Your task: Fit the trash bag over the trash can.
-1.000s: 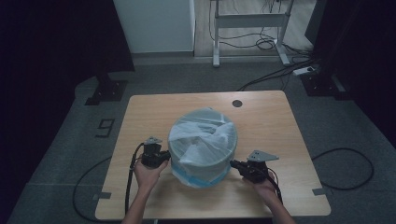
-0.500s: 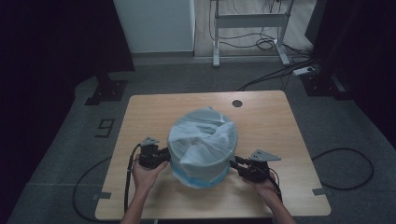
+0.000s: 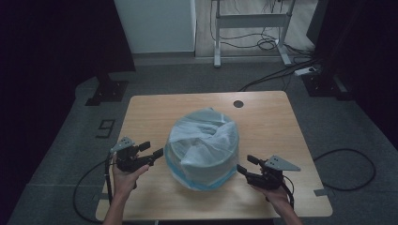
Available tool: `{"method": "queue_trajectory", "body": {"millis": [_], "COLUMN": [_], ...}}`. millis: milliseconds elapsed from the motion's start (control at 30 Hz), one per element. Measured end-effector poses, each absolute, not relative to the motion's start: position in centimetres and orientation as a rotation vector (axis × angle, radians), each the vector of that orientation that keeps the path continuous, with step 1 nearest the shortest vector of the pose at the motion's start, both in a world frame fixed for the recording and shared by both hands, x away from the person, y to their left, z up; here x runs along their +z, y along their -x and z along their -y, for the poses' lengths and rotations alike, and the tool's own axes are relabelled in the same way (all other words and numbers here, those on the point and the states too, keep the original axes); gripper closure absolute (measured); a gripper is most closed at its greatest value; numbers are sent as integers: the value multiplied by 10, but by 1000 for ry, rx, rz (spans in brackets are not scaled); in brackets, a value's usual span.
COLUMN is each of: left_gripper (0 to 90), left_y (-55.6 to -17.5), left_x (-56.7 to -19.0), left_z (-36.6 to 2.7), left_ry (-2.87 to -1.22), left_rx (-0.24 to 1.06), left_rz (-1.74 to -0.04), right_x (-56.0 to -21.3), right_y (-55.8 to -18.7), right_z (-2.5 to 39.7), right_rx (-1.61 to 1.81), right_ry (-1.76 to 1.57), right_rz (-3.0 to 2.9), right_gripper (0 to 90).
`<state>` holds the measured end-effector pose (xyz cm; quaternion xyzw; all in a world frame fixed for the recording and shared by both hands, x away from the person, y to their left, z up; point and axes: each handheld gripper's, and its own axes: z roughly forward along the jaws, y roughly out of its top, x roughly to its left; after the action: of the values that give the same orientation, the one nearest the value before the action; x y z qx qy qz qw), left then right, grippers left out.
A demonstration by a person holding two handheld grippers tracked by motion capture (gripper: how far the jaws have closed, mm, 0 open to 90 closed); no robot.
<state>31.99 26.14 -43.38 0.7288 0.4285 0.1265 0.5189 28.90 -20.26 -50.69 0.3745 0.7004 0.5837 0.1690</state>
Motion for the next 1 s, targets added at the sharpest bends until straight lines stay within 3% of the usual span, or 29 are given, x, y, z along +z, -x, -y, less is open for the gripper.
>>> {"method": "queue_trajectory", "body": {"millis": [167,367,1000], "left_gripper": [231,257,290], "left_y": [-317,-326,-367], "left_x": [-414,-396,-362], "left_z": [-257,-245,-209], "left_ry": [-1765,-1834,-1893], "left_rx": [379,382,228], "left_rz": [-902,-760,-560], "right_x": [-506,-511,-518], "right_y": [-277,-266,-265], "right_z": [212,223,232], "right_rx": [1700,1734,1750], "right_ry": [-1039,-1036,-1070], "right_rz": [-1992,-1992,-2013], "right_gripper": [352,348,337]}}
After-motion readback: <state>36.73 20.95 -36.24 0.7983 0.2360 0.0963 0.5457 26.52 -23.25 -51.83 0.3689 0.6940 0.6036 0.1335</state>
